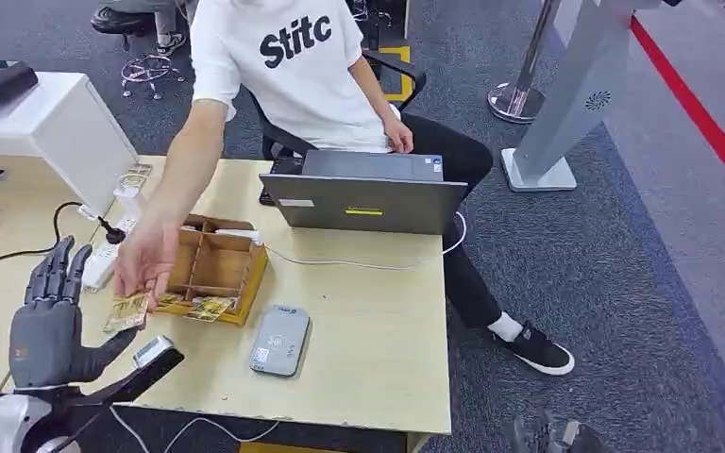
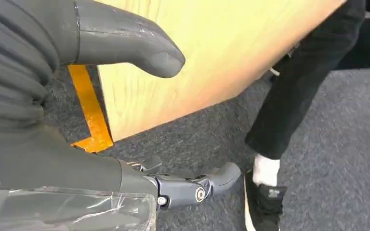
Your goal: Pass the card to the sensor for recognition and then transmit it.
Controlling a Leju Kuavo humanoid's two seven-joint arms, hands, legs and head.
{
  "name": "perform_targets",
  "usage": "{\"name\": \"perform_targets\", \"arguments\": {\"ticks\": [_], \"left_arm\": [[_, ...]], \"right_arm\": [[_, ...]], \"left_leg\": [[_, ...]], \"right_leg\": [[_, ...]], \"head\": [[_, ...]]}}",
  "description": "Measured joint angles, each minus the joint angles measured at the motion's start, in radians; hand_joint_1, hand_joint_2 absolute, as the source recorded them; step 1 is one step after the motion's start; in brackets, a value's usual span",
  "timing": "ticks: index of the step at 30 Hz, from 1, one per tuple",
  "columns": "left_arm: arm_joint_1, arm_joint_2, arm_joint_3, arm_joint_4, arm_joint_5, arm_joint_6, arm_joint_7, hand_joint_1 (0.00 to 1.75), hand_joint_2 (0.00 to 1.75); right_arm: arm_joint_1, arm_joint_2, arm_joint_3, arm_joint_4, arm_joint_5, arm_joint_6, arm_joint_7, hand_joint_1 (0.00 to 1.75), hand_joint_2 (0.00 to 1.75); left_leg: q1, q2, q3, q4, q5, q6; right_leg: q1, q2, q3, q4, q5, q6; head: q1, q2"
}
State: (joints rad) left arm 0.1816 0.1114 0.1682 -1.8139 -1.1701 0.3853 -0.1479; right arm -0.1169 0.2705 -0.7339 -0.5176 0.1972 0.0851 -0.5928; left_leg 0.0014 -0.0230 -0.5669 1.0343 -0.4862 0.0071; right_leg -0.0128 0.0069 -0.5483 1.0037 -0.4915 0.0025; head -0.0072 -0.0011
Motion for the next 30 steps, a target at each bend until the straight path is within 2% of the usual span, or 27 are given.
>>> {"name": "perform_targets", "arguments": {"ticks": [2,3,7,8,9,12,15,26,30], "left_arm": [[-0.021,0.023,-0.019,0.024,-0.053,-0.012,0.031,0.00,1.75],[-0.029,0.035,-0.028,0.036,-0.077,-0.019,0.044,0.09,1.75],[-0.067,0.076,-0.061,0.075,-0.186,-0.040,0.106,0.09,1.75],[-0.079,0.085,-0.070,0.083,-0.213,-0.044,0.122,1.59,1.75],[-0.091,0.094,-0.078,0.093,-0.241,-0.050,0.138,1.75,1.75],[-0.114,0.117,-0.098,0.116,-0.324,-0.063,0.187,1.75,1.75],[-0.124,0.129,-0.110,0.128,-0.361,-0.064,0.211,1.75,1.75],[-0.152,0.139,-0.117,0.145,-0.348,-0.049,0.218,1.75,1.75],[-0.169,0.125,-0.145,0.145,-0.323,-0.047,0.180,1.75,1.75]], "right_arm": [[-0.003,0.000,0.020,0.008,-0.001,-0.007,-0.004,0.00,1.75],[-0.004,0.000,0.028,0.011,-0.002,-0.011,-0.005,0.00,1.75],[-0.009,0.000,0.069,0.025,-0.009,-0.025,-0.012,0.00,1.75],[-0.010,0.000,0.079,0.028,-0.010,-0.029,-0.013,0.00,1.75],[-0.012,0.000,0.089,0.032,-0.013,-0.033,-0.013,0.00,1.75],[-0.016,0.000,0.116,0.042,-0.023,-0.046,-0.015,0.00,1.75],[-0.016,0.000,0.130,0.046,-0.031,-0.052,-0.016,0.00,1.75],[-0.017,0.000,0.175,0.059,-0.056,-0.078,-0.028,0.00,1.75],[-0.017,0.000,0.194,0.059,-0.064,-0.090,-0.032,0.00,1.75]], "left_leg": [[0.000,0.000,0.000,0.000,0.000,0.000],[0.000,0.000,0.000,0.000,0.000,-0.001],[0.000,-0.001,0.000,0.000,0.001,-0.001],[0.000,-0.001,-0.001,0.000,0.002,-0.001],[0.000,-0.001,0.000,0.000,0.002,-0.001],[0.000,-0.001,-0.001,0.000,0.003,-0.001],[0.000,-0.001,-0.002,0.000,0.005,-0.001],[0.001,-0.001,-0.004,0.000,0.007,-0.001],[0.000,-0.001,-0.004,0.000,0.007,-0.002]], "right_leg": [[0.000,0.000,0.000,0.000,0.000,0.000],[0.000,0.000,0.000,0.000,0.000,0.000],[0.000,0.000,0.000,0.000,0.001,-0.001],[0.000,0.000,0.000,0.000,0.001,-0.001],[0.000,0.000,0.000,0.000,0.001,-0.001],[0.000,-0.001,-0.001,0.000,0.002,-0.002],[0.000,-0.001,-0.002,0.000,0.004,-0.001],[0.000,0.000,-0.004,0.000,0.007,-0.002],[0.000,0.000,-0.004,0.000,0.007,-0.001]], "head": [[0.000,0.000],[0.000,0.000],[0.000,0.000],[0.000,0.000],[0.000,0.000],[0.000,0.000],[0.000,0.000],[0.000,0.000],[0.000,0.000]]}}
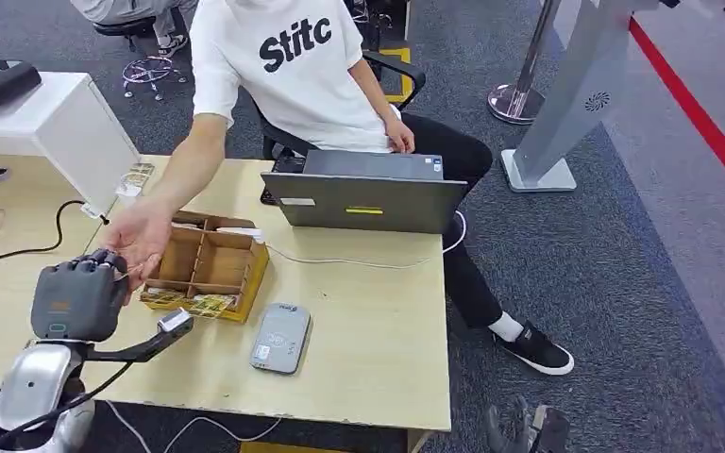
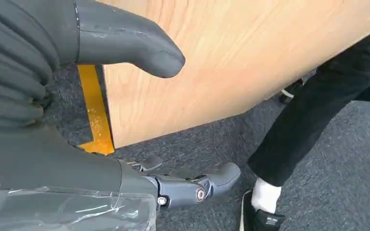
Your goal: Pass the card to the sensor for recognition and then transmit it.
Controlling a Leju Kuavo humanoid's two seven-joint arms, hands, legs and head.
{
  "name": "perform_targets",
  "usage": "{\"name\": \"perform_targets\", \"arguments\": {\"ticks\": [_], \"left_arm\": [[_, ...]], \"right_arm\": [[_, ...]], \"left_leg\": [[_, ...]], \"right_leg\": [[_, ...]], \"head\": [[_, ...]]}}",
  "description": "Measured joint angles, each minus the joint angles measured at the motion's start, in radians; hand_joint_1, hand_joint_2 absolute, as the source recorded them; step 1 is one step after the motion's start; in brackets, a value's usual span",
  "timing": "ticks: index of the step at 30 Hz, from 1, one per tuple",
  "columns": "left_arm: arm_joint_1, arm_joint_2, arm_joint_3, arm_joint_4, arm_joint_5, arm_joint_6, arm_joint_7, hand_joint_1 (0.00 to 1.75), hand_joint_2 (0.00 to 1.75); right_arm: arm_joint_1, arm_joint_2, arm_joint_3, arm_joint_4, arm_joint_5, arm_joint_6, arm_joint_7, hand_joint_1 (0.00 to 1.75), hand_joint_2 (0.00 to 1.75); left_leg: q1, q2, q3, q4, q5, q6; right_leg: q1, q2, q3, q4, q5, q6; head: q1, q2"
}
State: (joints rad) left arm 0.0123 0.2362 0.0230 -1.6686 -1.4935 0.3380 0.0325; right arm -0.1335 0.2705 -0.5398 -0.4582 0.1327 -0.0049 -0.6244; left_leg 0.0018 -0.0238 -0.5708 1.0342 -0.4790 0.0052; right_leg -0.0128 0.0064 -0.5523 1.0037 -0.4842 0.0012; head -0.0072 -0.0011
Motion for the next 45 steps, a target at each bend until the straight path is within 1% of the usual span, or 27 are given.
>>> {"name": "perform_targets", "arguments": {"ticks": [6,13,17,19,20,22,24,32,39,43,45], "left_arm": [[-0.021,-0.038,-0.088,0.000,0.029,0.000,-0.026,1.75,1.75],[-0.045,-0.115,-0.225,0.005,0.126,-0.035,-0.068,1.75,1.75],[-0.052,-0.146,-0.271,0.019,0.143,-0.037,-0.068,1.75,1.75],[-0.053,-0.161,-0.296,0.030,0.154,-0.057,-0.075,1.75,1.75],[-0.054,-0.168,-0.307,0.041,0.159,-0.084,-0.076,1.75,1.75],[-0.054,-0.174,-0.329,0.075,0.167,-0.144,-0.063,1.75,1.75],[-0.054,-0.174,-0.345,0.113,0.172,-0.178,-0.050,1.75,1.75],[-0.055,-0.174,-0.364,0.171,0.177,-0.192,-0.044,1.75,1.75],[-0.056,-0.174,-0.366,0.193,0.177,-0.192,-0.044,1.75,1.75],[-0.056,-0.172,-0.366,0.202,0.169,-0.232,-0.013,1.75,1.75],[-0.056,-0.172,-0.366,0.210,0.162,-0.235,-0.005,1.75,1.75]], "right_arm": [[0.001,0.000,0.024,0.000,-0.014,-0.013,-0.002,0.00,1.75],[0.000,0.002,0.050,0.000,-0.018,-0.028,-0.003,0.00,1.75],[0.000,0.003,0.061,0.000,-0.019,-0.031,-0.004,0.00,1.75],[0.001,0.003,0.070,0.000,-0.028,-0.028,-0.003,0.00,1.75],[0.001,0.003,0.072,0.000,-0.030,-0.026,0.000,0.00,1.75],[0.001,0.003,0.079,0.000,-0.034,-0.024,0.003,0.00,1.75],[0.000,0.003,0.090,0.000,-0.038,-0.023,0.005,0.00,1.75],[0.000,0.003,0.101,0.000,-0.041,-0.022,0.007,0.00,1.75],[0.001,0.003,0.108,0.000,-0.042,-0.022,0.007,0.00,1.75],[0.001,0.003,0.115,0.000,-0.046,-0.018,0.013,0.00,1.75],[0.000,0.003,0.120,0.000,-0.047,-0.017,0.016,0.00,1.75]], "left_leg": [[0.000,0.001,-0.001,0.000,0.000,0.000],[-0.001,0.000,-0.002,0.000,0.000,0.000],[0.000,0.000,-0.002,0.000,0.000,0.000],[0.000,0.000,-0.003,0.000,0.000,0.000],[0.000,0.000,-0.003,0.000,0.000,0.000],[0.000,0.001,-0.003,0.000,0.000,0.000],[0.000,0.001,-0.003,0.000,0.000,0.000],[0.000,0.001,-0.004,0.000,0.000,0.000],[0.000,0.001,-0.004,0.000,0.000,0.000],[0.000,0.001,-0.004,0.000,0.000,0.000],[0.000,0.001,-0.004,0.000,0.000,0.000]], "right_leg": [[0.000,0.001,-0.001,0.000,0.001,0.001],[0.000,0.001,-0.002,0.000,0.001,0.001],[0.000,0.000,-0.003,0.000,0.001,0.001],[0.000,0.001,-0.003,0.000,0.001,0.001],[0.000,0.000,-0.003,0.000,0.001,0.001],[0.000,0.001,-0.003,0.000,0.001,0.001],[0.000,0.001,-0.004,0.000,0.001,0.001],[0.000,0.001,-0.004,0.000,0.001,0.001],[0.000,0.001,-0.004,0.000,0.001,0.001],[0.000,0.001,-0.004,0.000,0.001,0.001],[0.000,0.001,-0.004,0.000,0.001,0.001]], "head": [[0.000,0.000],[0.000,0.000],[0.000,0.000],[0.000,0.000],[0.000,0.000],[0.000,0.000],[0.000,0.000],[0.000,0.000],[0.000,0.000],[0.000,0.000],[0.000,0.000]]}}
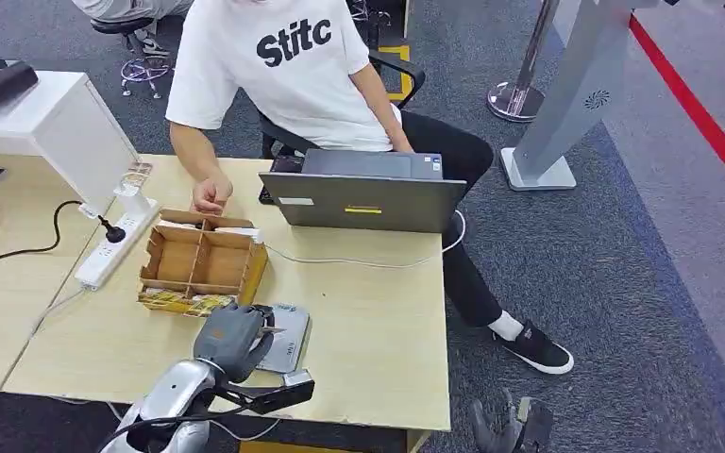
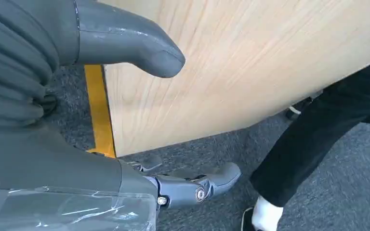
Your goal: Pass the card to the sensor for recognition and then transmit it.
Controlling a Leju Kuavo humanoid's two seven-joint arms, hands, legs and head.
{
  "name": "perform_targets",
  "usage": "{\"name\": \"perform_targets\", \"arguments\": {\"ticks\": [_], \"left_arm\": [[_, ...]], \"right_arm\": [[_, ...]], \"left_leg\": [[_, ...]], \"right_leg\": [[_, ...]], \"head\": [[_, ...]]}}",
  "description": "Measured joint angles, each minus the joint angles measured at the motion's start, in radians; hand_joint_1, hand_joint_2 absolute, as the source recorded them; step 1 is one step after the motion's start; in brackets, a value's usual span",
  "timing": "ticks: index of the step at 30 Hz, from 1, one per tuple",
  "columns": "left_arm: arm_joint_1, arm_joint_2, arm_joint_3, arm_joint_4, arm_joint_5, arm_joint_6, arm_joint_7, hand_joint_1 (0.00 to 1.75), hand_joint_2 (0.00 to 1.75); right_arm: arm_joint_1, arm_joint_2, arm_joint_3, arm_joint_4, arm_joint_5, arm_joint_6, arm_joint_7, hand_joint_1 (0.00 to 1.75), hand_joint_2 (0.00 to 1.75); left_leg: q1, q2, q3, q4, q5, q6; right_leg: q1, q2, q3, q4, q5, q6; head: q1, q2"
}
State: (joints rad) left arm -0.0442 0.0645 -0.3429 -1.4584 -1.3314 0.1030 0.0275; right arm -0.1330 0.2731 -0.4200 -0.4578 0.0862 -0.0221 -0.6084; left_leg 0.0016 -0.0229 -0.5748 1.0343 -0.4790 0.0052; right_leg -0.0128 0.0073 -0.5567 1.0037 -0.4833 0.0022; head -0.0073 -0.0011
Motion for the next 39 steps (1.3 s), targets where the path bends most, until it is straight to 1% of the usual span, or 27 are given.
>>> {"name": "perform_targets", "arguments": {"ticks": [10,16,22,24,27,31,35,39], "left_arm": [[0.002,0.005,0.000,0.039,-0.018,0.004,0.006,1.75,1.75],[0.002,0.005,0.003,0.035,-0.056,0.040,0.049,1.75,1.75],[0.001,0.005,0.008,0.016,-0.065,0.049,0.056,1.75,1.75],[0.001,0.005,0.009,0.010,-0.074,0.063,0.065,1.75,1.75],[-0.001,0.006,0.024,-0.020,-0.082,0.095,0.074,1.75,1.75],[-0.011,0.016,0.059,-0.091,-0.079,0.140,0.075,1.75,1.75],[-0.021,0.034,0.110,-0.153,-0.064,0.158,0.077,1.75,1.75],[-0.023,0.058,0.169,-0.188,-0.043,0.165,0.077,1.75,1.75]], "right_arm": [[0.000,0.000,0.014,0.000,-0.004,0.005,0.003,0.00,1.75],[0.002,0.000,0.023,0.000,-0.023,0.007,0.002,0.00,1.75],[0.006,0.000,0.024,0.000,-0.024,0.007,0.002,0.00,1.75],[0.006,0.000,0.024,0.000,-0.024,0.007,0.002,0.00,1.75],[0.008,0.000,0.024,0.000,-0.029,0.007,0.001,0.00,1.75],[0.013,0.000,0.024,0.000,-0.038,0.005,0.000,0.00,1.75],[0.015,0.000,0.024,0.000,-0.043,0.005,0.000,0.00,1.75],[0.016,0.000,0.024,0.000,-0.045,0.004,0.000,0.00,1.75]], "left_leg": [[0.000,0.000,0.000,0.000,0.000,0.000],[0.000,0.000,0.000,0.000,0.000,0.000],[0.000,0.000,0.000,0.000,0.000,0.000],[0.000,0.000,0.000,0.000,0.000,0.000],[0.000,0.000,0.000,0.000,0.000,0.000],[0.000,0.000,0.000,0.000,0.000,0.000],[0.000,0.000,0.000,0.000,0.000,0.000],[0.000,0.000,0.000,0.000,0.000,0.000]], "right_leg": [[0.000,0.000,0.000,0.000,0.000,0.000],[0.000,0.000,0.000,0.000,0.000,0.000],[0.000,0.000,0.000,0.000,0.000,0.000],[0.000,0.000,0.000,0.000,0.000,0.000],[0.000,0.000,0.000,0.000,0.000,0.000],[0.000,0.000,0.000,0.000,0.000,0.000],[0.000,0.000,0.000,0.000,0.000,0.000],[0.000,0.000,0.000,0.001,0.000,0.000]], "head": [[0.000,0.000],[0.000,0.000],[0.000,0.000],[0.000,0.000],[0.000,0.000],[0.000,0.000],[0.000,0.000],[0.000,0.000]]}}
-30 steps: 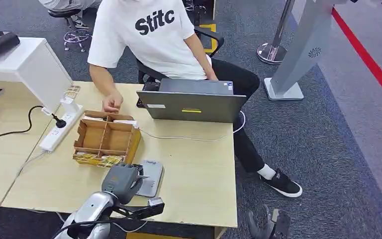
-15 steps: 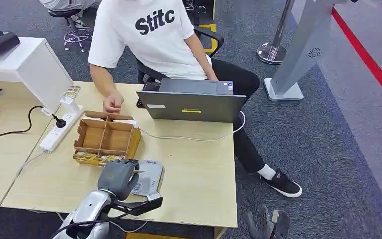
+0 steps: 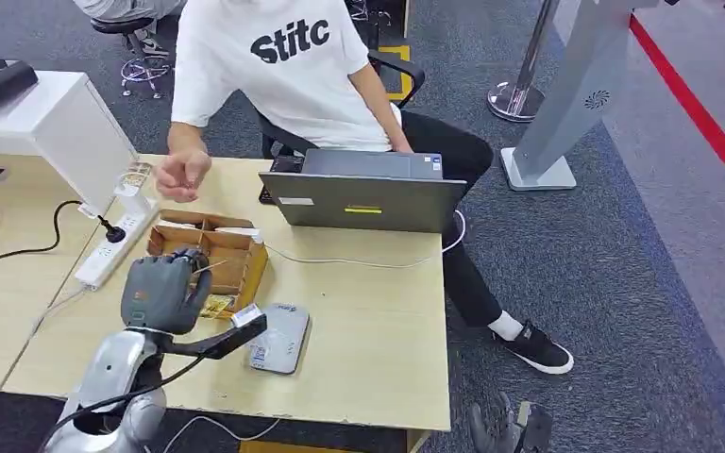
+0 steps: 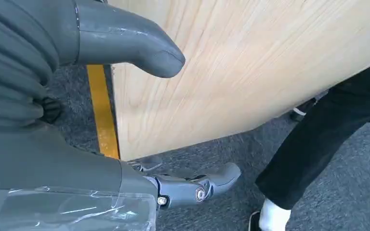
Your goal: Pass the card to the sensor for recognition and then transmit it.
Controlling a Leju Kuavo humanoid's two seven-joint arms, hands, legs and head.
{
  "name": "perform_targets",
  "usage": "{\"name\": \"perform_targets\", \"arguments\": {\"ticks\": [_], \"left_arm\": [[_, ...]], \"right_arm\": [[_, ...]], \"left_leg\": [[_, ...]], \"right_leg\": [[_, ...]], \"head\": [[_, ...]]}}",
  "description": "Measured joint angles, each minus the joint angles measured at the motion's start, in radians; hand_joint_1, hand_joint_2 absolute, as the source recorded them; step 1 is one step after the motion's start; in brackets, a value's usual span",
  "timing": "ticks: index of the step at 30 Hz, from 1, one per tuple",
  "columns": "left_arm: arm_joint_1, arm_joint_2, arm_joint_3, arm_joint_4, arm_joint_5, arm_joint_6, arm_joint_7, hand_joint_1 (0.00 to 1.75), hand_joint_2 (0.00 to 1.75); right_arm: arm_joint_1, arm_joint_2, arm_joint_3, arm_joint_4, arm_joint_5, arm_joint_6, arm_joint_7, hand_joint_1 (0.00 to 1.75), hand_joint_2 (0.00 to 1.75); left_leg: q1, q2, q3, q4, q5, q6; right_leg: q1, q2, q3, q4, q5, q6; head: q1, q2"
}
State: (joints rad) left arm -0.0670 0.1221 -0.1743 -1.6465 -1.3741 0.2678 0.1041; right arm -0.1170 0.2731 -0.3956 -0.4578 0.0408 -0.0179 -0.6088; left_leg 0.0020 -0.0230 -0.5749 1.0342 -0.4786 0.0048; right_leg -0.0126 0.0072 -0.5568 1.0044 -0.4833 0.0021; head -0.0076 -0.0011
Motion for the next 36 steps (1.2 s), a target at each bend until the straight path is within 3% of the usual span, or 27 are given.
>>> {"name": "perform_targets", "arguments": {"ticks": [26,27,28,36], "left_arm": [[0.001,0.016,0.079,-0.009,0.003,0.036,-0.021,1.75,1.75],[0.000,0.016,0.080,-0.009,0.001,0.036,-0.021,0.23,1.75],[0.000,0.016,0.080,-0.009,-0.002,0.036,-0.021,0.00,1.75],[0.011,0.015,0.080,-0.008,-0.015,0.039,-0.029,0.00,1.75]], "right_arm": [[0.000,0.000,0.000,0.000,-0.009,-0.001,-0.001,0.00,1.75],[0.000,0.000,0.000,0.000,-0.009,-0.001,-0.001,0.00,1.75],[0.000,0.000,0.000,0.000,-0.009,-0.001,-0.001,0.00,1.75],[0.000,0.000,0.000,0.000,-0.010,-0.001,-0.001,0.00,1.75]], "left_leg": [[0.000,0.000,0.000,0.000,0.000,0.000],[0.000,0.000,0.000,0.000,0.000,0.000],[0.000,0.000,-0.001,0.000,0.000,0.000],[0.000,0.000,-0.001,0.000,0.000,0.000]], "right_leg": [[0.000,0.000,0.000,0.000,0.000,0.000],[0.000,0.000,0.000,0.000,0.000,0.000],[0.000,0.000,0.000,0.000,0.000,0.000],[0.000,0.000,0.000,0.000,0.000,0.000]], "head": [[0.000,0.000],[0.000,0.000],[0.000,0.000],[0.000,0.000]]}}
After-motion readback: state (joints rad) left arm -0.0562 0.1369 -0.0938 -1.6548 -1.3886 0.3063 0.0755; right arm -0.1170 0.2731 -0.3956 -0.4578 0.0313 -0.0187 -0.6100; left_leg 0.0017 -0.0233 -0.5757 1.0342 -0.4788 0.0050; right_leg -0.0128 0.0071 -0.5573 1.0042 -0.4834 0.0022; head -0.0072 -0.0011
